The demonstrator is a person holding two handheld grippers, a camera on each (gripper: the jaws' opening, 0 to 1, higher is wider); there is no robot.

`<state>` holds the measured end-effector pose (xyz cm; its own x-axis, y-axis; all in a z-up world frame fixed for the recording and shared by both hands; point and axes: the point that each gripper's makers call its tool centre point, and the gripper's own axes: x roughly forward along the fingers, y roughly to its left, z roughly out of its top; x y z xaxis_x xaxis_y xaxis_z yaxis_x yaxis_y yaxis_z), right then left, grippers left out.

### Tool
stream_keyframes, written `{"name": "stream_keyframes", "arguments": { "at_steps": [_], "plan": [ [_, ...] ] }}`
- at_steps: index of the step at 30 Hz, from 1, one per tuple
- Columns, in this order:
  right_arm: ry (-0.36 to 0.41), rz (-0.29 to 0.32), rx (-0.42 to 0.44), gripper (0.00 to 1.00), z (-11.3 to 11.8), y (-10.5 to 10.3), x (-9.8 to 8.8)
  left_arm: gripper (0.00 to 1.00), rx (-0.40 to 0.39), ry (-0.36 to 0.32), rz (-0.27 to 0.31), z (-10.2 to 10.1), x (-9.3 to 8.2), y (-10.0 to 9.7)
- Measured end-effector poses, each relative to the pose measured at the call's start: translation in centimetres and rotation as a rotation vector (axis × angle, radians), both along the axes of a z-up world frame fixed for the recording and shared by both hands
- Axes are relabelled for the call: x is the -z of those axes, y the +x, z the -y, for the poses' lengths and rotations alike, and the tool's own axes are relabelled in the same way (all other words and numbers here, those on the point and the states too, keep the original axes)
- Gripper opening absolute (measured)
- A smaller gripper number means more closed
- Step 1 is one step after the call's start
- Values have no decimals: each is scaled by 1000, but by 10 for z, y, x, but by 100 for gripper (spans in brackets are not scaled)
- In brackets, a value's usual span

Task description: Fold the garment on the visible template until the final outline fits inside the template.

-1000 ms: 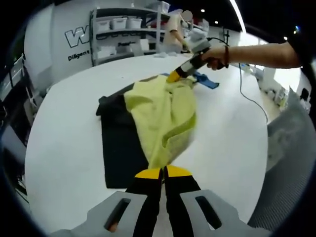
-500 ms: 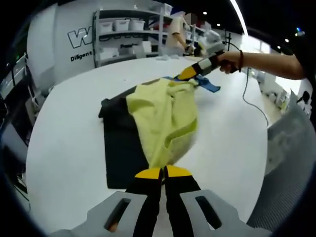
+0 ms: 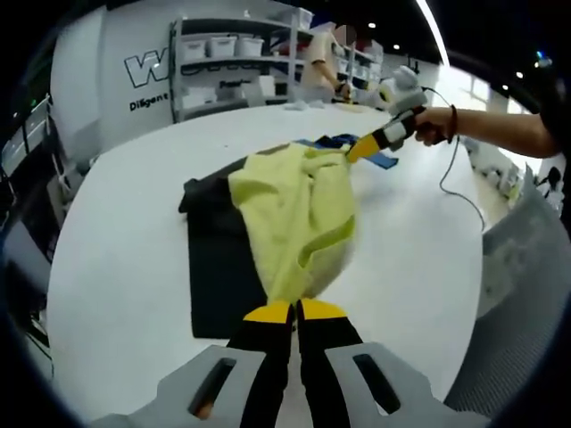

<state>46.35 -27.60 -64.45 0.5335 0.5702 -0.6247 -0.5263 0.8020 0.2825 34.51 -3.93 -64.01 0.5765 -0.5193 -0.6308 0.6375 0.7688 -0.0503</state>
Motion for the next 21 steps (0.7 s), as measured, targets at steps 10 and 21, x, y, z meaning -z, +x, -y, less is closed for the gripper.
{"name": "stream_keyframes", "arguments": {
  "at_steps": [10,21],
  "plan": [
    [-18,-17,114,18,22,11,20,2,2,11,1,0,0,0],
    [-63,7,91,0,28,10,19,2,0,14,1,-2,1,1]
  ]
}}
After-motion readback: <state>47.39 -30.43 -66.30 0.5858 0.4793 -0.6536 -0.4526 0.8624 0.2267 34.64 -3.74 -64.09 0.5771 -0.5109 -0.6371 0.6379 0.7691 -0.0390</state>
